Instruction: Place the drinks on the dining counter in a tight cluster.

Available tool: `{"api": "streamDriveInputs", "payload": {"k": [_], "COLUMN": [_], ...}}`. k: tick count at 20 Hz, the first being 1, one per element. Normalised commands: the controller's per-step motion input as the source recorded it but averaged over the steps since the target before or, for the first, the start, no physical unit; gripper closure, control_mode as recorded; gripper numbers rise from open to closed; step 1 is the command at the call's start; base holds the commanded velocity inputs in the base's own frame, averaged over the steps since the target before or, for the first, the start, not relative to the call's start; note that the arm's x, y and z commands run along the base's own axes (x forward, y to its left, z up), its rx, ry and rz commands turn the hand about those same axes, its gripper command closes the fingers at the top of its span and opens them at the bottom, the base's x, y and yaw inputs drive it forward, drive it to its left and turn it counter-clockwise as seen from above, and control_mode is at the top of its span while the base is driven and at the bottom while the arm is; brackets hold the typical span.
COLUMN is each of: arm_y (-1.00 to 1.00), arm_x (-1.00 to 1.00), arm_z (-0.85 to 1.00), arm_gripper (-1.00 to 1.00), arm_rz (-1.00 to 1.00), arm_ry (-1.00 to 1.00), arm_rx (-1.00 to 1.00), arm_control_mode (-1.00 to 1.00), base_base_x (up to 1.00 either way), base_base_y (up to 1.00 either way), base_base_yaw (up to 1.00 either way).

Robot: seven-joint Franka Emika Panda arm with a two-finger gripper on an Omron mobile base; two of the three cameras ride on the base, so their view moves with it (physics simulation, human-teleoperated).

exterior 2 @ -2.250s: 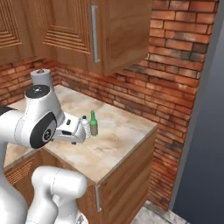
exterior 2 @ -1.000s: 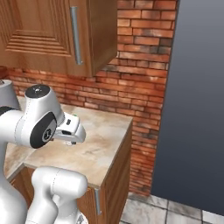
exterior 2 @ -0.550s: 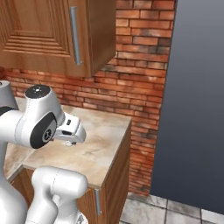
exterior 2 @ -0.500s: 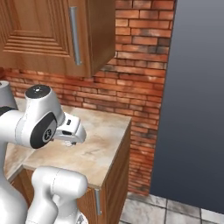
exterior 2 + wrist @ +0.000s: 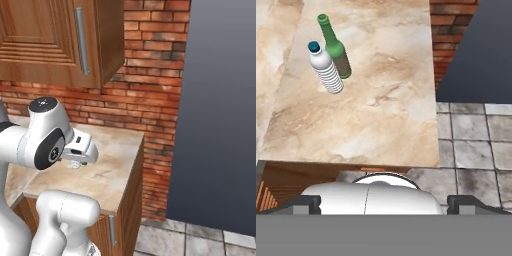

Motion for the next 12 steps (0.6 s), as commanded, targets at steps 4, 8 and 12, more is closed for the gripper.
{"api": "streamDriveInputs", "payload": {"k": [4, 8, 12], "arm_y": [0.0, 0.0, 0.0], "arm_x": [0.0, 0.0, 0.0], "arm_z": [0.0, 0.0, 0.0], "arm_gripper": [-1.0, -1.0, -1.0], "arm_rz": [0.0, 0.0, 0.0], "arm_ry": [0.0, 0.0, 0.0], "arm_rx": [0.0, 0.0, 0.0], "arm_control_mode": [1.0, 1.0, 1.0], "base_base_x": [0.16, 0.07, 0.0], "base_base_y": [0.35, 0.32, 0.0], "base_base_yaw": [-0.07, -0.07, 0.0]}}
